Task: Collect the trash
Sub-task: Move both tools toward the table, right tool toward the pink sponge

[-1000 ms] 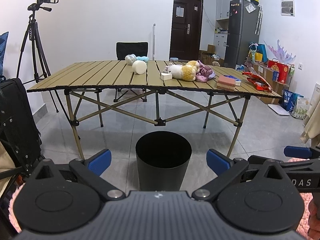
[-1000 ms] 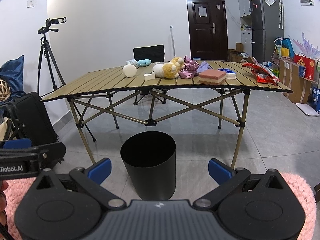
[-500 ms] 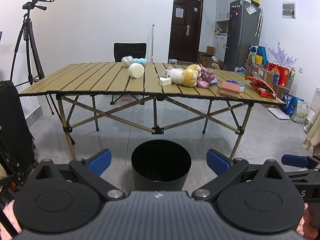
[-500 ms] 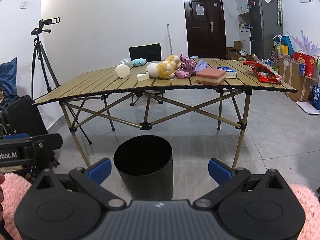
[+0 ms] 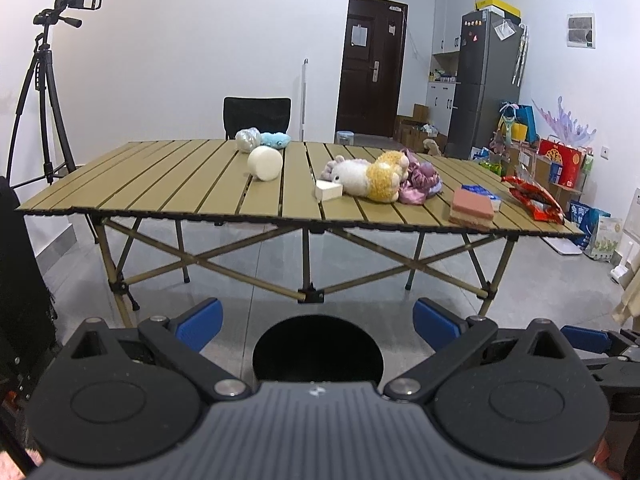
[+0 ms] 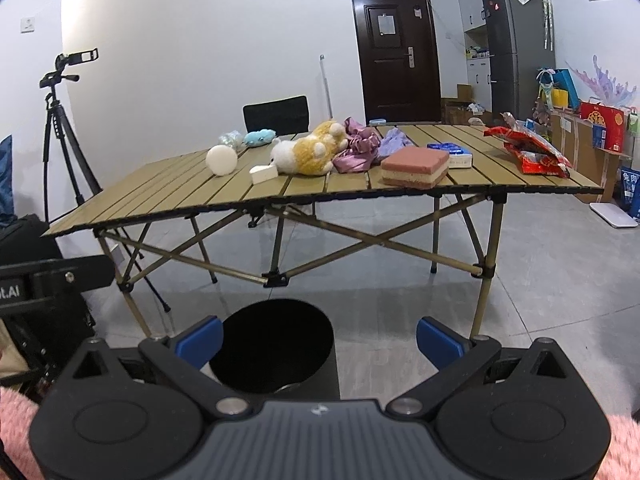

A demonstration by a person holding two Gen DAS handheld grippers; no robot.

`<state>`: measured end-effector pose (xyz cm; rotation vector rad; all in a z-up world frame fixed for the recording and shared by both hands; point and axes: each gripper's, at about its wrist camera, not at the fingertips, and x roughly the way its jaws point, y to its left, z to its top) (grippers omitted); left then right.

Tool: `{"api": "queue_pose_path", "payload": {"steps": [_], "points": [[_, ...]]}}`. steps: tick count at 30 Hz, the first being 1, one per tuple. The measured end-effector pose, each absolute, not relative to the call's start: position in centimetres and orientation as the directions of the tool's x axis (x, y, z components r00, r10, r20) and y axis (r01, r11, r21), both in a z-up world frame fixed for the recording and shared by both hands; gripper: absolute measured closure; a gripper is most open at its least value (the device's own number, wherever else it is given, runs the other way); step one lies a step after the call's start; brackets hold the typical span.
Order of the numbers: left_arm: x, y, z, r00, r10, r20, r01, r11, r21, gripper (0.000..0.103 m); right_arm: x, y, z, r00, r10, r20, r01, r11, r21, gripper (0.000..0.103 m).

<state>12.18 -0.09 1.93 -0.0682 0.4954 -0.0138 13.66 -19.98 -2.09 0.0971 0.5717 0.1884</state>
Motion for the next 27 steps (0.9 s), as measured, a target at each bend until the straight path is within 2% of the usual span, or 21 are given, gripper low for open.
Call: {"api": "queue_pose_path", "payload": {"steps": [17, 27], "points": [[20.9, -0.2, 2.7, 0.905, -0.020, -0.425, -0.017, 0.996, -0.083, 0.000, 21.8, -20.8, -1.7, 0.882, 0.174, -0.439, -0.126, 0.983, 0.136, 0.000], [27.0, 0.4, 2.3, 0.912, 0.009, -0.409, -0.058, 0.992, -0.108, 0.000, 26.9, -21.2, -1.3, 0.927, 0.093, -0.363, -0.076, 0.995, 0.063, 0.000]]}}
